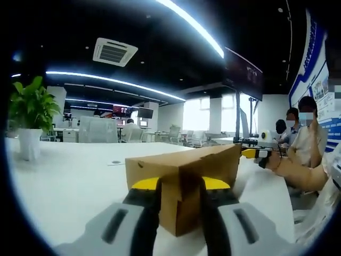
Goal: Operate the shoe box by opening the lid, removing the specified soft item, and placing it in the target area until the item is outside and the box remains undamaged.
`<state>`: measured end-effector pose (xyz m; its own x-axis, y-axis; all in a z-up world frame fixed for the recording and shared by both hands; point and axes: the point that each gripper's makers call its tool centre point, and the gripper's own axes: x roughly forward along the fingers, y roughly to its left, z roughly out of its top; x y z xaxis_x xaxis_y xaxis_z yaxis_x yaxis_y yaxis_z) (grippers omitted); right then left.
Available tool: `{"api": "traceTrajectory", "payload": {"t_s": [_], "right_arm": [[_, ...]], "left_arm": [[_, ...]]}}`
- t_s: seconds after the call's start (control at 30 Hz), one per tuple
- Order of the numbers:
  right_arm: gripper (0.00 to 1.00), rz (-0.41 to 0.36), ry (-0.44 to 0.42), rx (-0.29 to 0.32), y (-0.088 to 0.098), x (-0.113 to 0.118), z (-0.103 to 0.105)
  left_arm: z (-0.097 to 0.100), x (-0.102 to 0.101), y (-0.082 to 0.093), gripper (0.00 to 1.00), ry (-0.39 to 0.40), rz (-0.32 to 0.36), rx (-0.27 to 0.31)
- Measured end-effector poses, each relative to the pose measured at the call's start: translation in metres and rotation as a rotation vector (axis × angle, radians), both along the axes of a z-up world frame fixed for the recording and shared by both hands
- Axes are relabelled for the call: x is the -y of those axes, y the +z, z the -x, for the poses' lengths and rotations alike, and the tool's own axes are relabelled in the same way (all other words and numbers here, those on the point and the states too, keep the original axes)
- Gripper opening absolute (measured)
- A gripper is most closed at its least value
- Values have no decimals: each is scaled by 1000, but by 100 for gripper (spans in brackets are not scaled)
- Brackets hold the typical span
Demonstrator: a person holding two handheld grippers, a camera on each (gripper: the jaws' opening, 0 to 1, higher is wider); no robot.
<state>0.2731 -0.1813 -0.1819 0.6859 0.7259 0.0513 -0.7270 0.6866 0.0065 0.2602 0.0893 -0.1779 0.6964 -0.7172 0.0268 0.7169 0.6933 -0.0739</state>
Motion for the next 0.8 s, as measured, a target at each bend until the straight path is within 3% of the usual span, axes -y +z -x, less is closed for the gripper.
{"api": "traceTrajectory", "payload": {"t_s": [0.57, 0.8], "right_arm": [[38, -29, -8, 37, 7, 1, -1], [38, -35, -11, 41, 11, 1, -2]], "left_arm": [[-2, -1, 8, 29, -11, 54, 4], [-5, 2, 11, 30, -4, 43, -12]]}}
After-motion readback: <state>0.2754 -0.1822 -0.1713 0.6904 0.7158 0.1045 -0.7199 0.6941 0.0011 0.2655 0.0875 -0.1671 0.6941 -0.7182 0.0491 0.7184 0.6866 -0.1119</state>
